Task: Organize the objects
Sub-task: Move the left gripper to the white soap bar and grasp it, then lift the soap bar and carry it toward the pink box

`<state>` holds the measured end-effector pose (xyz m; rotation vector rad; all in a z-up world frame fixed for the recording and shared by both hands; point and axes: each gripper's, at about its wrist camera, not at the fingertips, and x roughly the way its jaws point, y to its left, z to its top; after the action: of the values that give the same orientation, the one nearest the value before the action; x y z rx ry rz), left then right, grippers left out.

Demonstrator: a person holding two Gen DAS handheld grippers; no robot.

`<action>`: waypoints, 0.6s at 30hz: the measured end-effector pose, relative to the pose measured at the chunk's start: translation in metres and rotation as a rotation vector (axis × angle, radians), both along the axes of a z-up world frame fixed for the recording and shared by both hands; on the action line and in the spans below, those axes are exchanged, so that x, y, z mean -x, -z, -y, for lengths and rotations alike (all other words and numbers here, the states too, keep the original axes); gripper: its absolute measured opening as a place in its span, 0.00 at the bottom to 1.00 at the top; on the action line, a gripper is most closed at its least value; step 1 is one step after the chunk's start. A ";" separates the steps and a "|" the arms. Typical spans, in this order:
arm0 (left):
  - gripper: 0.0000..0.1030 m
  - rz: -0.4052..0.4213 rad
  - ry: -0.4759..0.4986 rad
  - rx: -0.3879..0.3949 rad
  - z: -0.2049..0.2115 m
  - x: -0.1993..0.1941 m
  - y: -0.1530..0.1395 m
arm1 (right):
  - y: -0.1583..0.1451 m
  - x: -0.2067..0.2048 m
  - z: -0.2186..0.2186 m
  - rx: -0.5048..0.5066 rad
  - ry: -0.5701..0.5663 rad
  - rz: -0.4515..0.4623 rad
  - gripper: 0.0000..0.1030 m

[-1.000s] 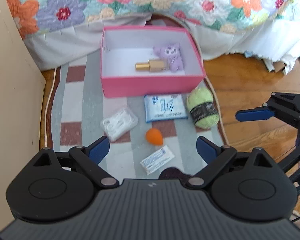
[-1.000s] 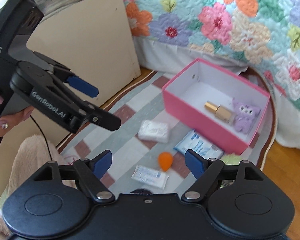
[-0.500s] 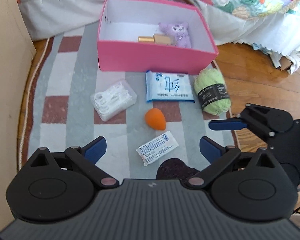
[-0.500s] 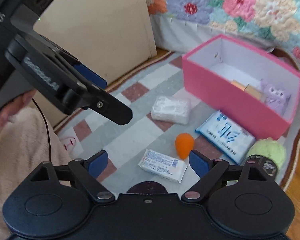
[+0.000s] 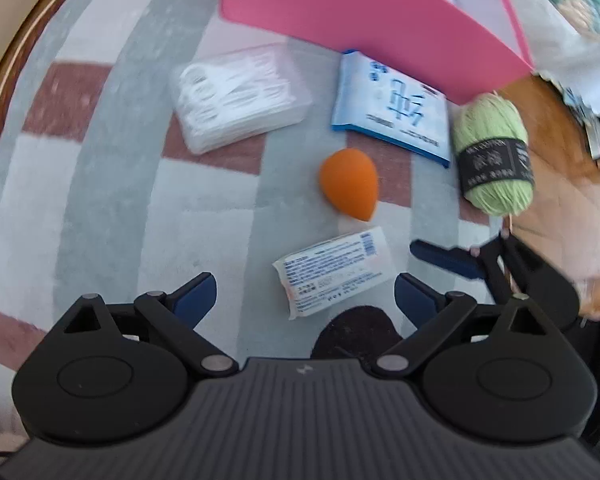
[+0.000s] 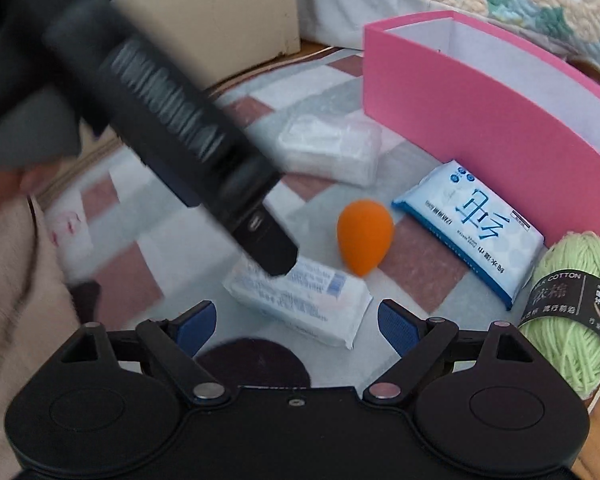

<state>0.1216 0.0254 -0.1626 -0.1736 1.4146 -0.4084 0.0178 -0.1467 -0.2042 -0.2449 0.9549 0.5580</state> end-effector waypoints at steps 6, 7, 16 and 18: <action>0.71 -0.009 -0.034 0.001 0.000 0.006 0.020 | 0.018 0.010 0.002 -0.039 0.088 0.024 0.88; 0.62 -0.011 -0.038 0.003 0.001 0.007 0.023 | 0.018 0.011 0.002 -0.050 0.099 0.025 0.88; 0.34 -0.021 -0.122 0.099 0.000 0.007 0.031 | 0.023 0.005 -0.007 -0.065 0.150 0.028 0.87; 0.34 -0.027 -0.140 0.114 -0.002 0.007 0.031 | 0.024 0.006 -0.013 -0.030 0.140 0.051 0.86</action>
<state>0.1149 0.0274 -0.1940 -0.3702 1.3971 -0.3726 0.0117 -0.1335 -0.2283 -0.1633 0.9055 0.4357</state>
